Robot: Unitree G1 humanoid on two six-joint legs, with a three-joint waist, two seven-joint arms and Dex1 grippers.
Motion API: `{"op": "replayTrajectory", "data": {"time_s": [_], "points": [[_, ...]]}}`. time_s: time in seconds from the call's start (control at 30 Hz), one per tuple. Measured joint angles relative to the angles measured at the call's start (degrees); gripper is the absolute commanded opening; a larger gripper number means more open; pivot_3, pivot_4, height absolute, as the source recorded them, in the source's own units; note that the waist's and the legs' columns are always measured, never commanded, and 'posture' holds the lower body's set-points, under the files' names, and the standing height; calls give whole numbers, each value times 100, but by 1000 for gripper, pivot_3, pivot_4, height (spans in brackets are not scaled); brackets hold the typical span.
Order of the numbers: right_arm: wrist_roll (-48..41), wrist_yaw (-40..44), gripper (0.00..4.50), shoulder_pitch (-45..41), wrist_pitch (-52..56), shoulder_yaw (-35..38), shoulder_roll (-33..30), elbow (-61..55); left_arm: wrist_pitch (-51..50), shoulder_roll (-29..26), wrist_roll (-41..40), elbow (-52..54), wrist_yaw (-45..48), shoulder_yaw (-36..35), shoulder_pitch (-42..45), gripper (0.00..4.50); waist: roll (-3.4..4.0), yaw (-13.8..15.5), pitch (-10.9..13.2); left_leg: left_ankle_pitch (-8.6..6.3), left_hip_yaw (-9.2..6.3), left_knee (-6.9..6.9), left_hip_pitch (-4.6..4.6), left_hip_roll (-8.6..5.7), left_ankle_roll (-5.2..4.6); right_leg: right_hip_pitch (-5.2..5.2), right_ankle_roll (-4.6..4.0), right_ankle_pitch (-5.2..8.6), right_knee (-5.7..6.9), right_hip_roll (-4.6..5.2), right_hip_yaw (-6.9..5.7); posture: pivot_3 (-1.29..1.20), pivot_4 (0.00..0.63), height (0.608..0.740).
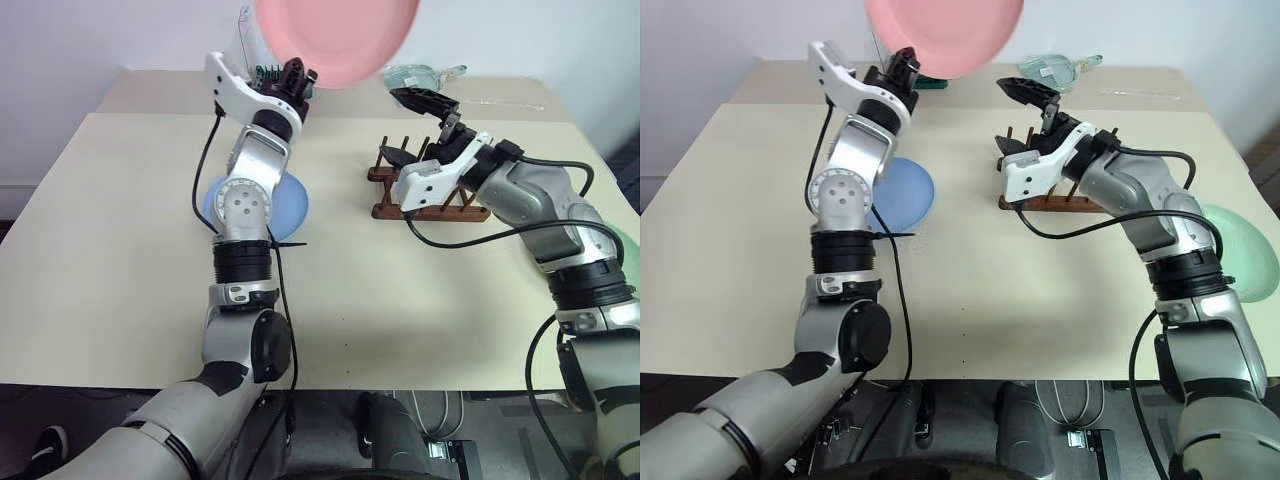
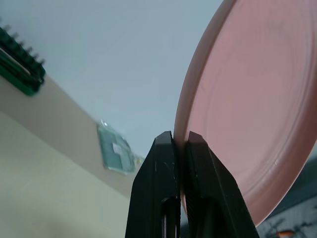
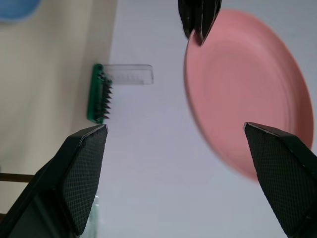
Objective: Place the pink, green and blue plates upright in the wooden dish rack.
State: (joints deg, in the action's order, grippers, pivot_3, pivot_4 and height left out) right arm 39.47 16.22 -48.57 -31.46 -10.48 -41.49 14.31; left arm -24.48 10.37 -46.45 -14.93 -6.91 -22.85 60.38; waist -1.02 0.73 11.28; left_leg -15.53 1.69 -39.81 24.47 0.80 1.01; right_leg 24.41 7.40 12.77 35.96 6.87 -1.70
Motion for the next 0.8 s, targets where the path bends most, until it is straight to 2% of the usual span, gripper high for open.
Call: {"op": "replayTrajectory", "data": {"time_s": [0.5,0.53,0.6,0.77,0.8], "points": [[298,-348,4500,-453,326,-335,287,534,-465,21,-46,491,-173,516,-220,24,0,0,0,0,-3,4,-1,0,-1,-3,-1,0,-3,-2,-1,0,150,724],[297,-350,4000,-488,345,-368,305,614,-503,20,-46,497,-171,563,-224,0,0,-1,0,0,-3,4,-1,0,-1,-3,-1,0,-3,-2,-1,0,150,724],[295,-363,3273,-537,364,-397,358,750,-564,21,-48,502,-165,657,-226,0,0,-7,0,0,-3,4,-1,0,-1,-2,-1,0,-3,-2,-1,0,150,724],[281,-418,875,-600,375,-411,431,910,-670,17,-52,603,-164,794,-264,0,0,-14,0,0,-4,6,-2,0,-1,-3,-1,0,-4,-3,-1,0,150,724],[251,-436,231,-605,369,-412,436,910,-685,15,-52,603,-165,801,-276,0,0,-12,0,0,-4,6,-2,0,-1,-2,-1,0,-4,-3,-1,0,150,724]]}}
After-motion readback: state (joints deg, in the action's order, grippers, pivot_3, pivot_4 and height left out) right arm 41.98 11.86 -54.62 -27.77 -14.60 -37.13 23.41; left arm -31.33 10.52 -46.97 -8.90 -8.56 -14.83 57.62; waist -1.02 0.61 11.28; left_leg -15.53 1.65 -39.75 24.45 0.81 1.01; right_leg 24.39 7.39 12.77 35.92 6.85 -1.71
